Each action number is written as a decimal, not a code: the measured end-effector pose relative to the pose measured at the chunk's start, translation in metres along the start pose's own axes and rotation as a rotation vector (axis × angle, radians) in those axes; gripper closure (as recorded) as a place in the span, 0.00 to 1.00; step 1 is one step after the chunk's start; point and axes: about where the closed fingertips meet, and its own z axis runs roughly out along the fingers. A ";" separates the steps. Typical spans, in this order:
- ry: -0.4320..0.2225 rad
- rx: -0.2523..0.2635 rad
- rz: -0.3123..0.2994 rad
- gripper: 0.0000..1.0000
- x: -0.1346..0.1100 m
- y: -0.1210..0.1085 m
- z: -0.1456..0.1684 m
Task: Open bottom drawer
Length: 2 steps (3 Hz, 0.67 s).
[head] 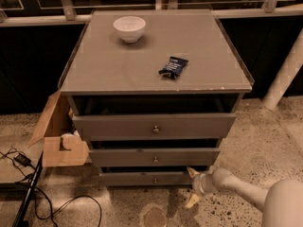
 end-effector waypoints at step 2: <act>0.000 -0.012 -0.019 0.00 -0.010 -0.018 0.025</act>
Offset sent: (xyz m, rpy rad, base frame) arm 0.0411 0.0227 -0.0131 -0.0115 -0.0080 0.0295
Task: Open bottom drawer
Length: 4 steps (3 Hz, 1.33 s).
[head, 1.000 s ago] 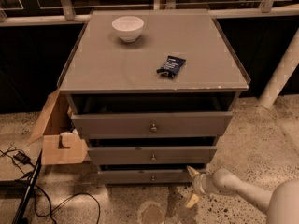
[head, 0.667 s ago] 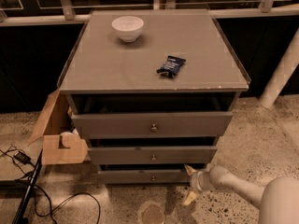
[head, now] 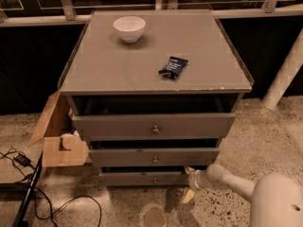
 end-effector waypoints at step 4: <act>0.049 -0.075 0.009 0.00 0.004 -0.004 0.031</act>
Offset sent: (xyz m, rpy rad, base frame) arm 0.0305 0.0025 -0.0205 -0.0509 0.0246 0.0074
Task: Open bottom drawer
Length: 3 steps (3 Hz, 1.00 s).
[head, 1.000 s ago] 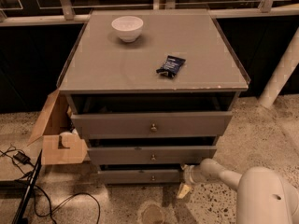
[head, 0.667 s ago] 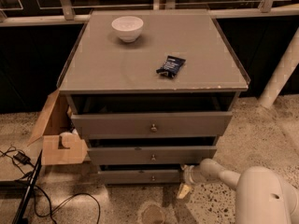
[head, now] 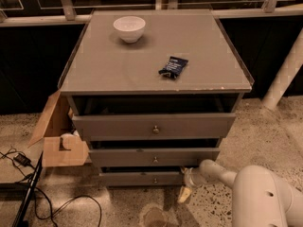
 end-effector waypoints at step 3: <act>0.069 -0.104 0.009 0.00 0.007 0.024 -0.006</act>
Offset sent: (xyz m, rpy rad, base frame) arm -0.0147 -0.0062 -0.0040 -0.0584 0.0960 0.0214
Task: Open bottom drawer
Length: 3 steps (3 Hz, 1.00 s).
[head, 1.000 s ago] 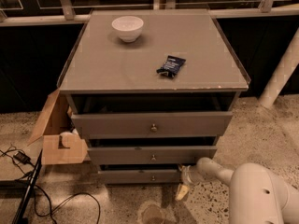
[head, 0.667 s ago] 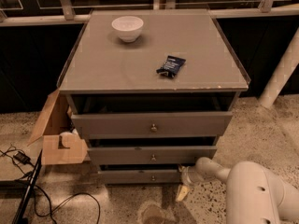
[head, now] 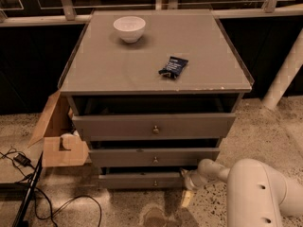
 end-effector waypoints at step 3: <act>0.045 -0.154 0.010 0.00 0.010 0.051 -0.031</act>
Offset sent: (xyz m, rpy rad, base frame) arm -0.0565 -0.0180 0.0294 -0.0415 0.1488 0.0733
